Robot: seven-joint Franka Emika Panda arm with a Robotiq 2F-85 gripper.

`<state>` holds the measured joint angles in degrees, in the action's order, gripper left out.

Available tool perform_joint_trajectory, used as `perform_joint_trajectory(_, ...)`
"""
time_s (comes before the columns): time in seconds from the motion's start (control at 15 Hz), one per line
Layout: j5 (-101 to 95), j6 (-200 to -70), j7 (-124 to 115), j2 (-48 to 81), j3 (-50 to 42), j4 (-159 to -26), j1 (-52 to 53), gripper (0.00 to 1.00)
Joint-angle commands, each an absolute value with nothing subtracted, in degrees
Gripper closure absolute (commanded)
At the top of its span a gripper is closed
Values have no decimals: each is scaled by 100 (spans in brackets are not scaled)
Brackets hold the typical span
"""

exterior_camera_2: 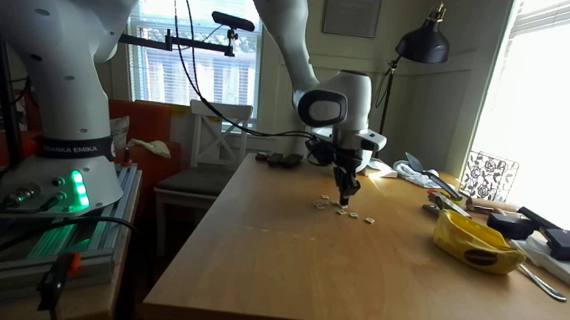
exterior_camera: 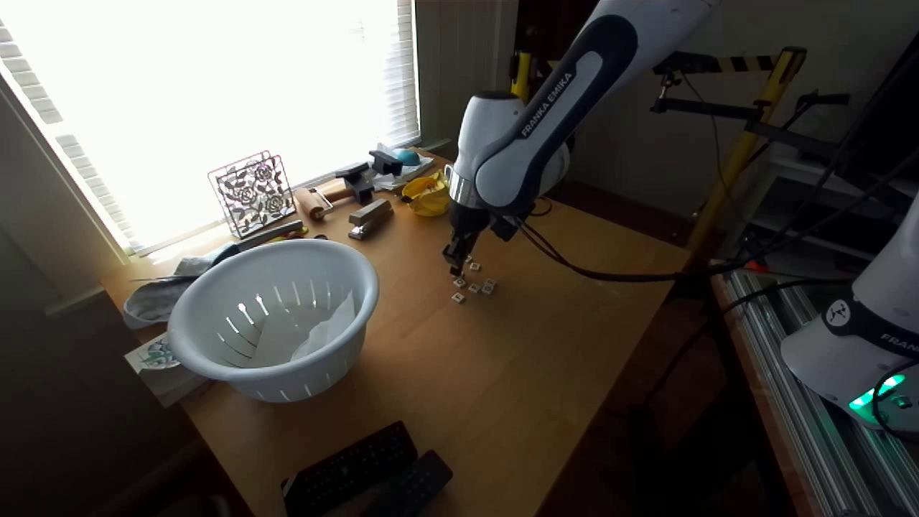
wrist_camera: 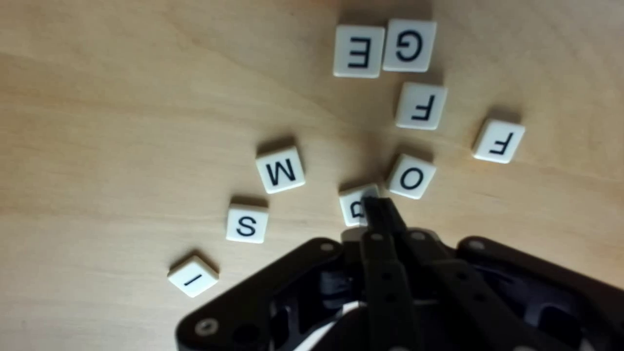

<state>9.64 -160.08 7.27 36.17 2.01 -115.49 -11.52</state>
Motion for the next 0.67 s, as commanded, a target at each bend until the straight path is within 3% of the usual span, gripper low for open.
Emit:
perform_joint_trajectory(0.0, 521, -15788, 858, 3652, 11, -11565, -1019, 100)
perform_joint_trajectory(0.6, 42, -15926, 1887, 3438, 188, -12066, -1187, 100)
